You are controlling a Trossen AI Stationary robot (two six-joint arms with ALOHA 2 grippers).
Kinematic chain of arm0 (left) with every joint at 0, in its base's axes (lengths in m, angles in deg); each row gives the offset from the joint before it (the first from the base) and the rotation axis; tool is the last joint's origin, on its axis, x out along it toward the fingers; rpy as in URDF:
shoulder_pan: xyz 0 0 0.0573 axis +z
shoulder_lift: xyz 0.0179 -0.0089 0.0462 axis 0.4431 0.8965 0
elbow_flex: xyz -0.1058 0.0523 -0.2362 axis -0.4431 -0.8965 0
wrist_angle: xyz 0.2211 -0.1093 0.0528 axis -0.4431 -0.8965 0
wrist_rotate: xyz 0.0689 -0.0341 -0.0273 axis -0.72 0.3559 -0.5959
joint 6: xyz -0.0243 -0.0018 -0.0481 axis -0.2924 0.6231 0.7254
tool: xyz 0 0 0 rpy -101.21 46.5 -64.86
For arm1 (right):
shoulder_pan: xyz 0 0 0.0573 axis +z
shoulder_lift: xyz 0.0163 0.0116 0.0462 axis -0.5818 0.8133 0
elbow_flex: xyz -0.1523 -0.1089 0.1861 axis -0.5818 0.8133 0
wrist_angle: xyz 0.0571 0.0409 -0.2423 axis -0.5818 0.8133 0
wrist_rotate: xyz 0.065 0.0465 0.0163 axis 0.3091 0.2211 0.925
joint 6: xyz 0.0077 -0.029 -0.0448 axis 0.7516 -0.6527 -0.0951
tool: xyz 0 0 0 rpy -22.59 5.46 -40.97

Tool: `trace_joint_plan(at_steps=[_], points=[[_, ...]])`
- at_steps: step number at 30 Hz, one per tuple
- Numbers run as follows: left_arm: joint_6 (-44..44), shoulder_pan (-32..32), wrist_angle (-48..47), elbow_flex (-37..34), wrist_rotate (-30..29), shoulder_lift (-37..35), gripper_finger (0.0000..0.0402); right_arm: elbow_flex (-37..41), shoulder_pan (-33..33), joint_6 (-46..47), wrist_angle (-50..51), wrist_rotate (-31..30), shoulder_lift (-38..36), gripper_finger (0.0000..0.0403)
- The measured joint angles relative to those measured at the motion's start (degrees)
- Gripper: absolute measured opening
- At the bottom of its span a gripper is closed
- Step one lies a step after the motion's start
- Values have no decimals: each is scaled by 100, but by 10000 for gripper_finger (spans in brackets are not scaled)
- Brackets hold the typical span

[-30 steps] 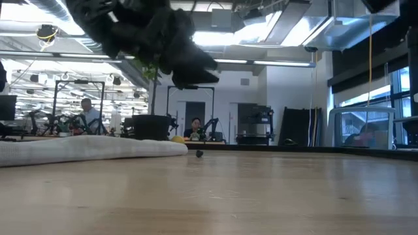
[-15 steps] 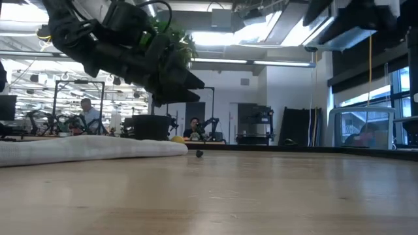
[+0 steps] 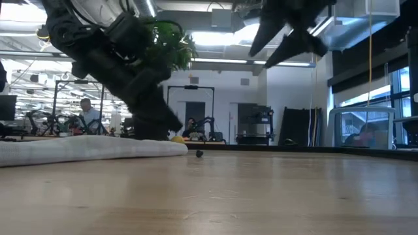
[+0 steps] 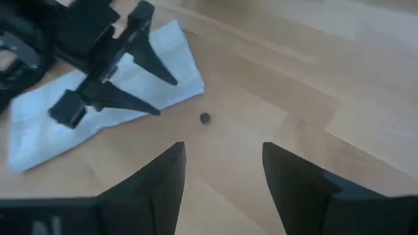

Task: Pick and placing Produce into tupperware
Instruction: Adjust the patterned white towel

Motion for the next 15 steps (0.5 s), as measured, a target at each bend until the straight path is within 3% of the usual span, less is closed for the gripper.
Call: trace_joint_plan(at_steps=[8, 15], points=[[160, 9, -1123, 0, -435, -1, 207, 2, -586, -262, -29, 883, 507, 222], [283, 9, -1757, 23, -718, -23, 194, 2, -671, -419, -65, 966, 606, 248]])
